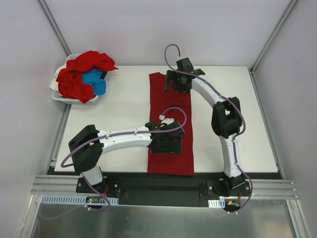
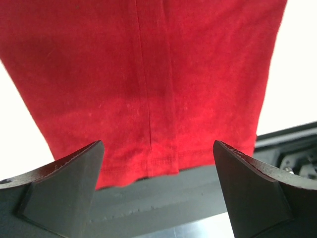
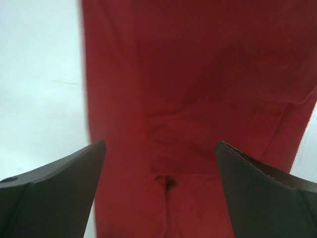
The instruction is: Fold and stack the t-shirts
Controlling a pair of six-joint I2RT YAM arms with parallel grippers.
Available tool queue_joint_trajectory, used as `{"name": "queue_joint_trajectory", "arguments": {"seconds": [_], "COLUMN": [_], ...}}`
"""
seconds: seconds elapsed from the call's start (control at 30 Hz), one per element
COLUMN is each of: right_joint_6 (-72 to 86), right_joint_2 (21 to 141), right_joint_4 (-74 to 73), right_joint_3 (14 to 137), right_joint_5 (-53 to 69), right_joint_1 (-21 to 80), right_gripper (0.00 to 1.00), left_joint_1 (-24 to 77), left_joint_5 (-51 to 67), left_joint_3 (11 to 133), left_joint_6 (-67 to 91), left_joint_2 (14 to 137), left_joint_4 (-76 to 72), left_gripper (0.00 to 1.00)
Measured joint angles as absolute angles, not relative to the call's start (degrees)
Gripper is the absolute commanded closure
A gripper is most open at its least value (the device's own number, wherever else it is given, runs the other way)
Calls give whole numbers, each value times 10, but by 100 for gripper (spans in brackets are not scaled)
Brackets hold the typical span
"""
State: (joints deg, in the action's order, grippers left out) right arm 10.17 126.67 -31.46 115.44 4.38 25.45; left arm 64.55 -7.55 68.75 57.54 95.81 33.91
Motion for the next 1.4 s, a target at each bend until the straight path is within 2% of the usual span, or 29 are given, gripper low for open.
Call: {"name": "queue_joint_trajectory", "arguments": {"seconds": [0.17, 0.4, 0.77, 1.03, 1.2, 1.4], "right_joint_6": [102, 103, 116, 113, 100, 98], "right_joint_2": [1344, 1383, 1431, 1434, 1354, 1038], "right_joint_4": [-336, -340, -334, -337, -343, -338], "right_joint_3": [1163, 1214, 1280, 1316, 1290, 1119], "right_joint_5": [33, 23, 5, 60, 74, 78], "right_joint_1": [254, 252, 228, 206, 204, 198], "right_gripper": [4, 4, 4, 4, 4, 4], "left_joint_1": [644, 630, 573, 573, 572, 503], "left_joint_5": [-54, -5, 53, 57, 21, 12], "left_joint_3": [698, 731, 732, 739, 739, 689], "left_joint_6": [556, 519, 509, 484, 458, 461], "left_joint_2": [1003, 1074, 1088, 1086, 1006, 794], "left_joint_4": [333, 311, 293, 292, 311, 312], "left_gripper": [7, 8, 9, 9, 8, 11]}}
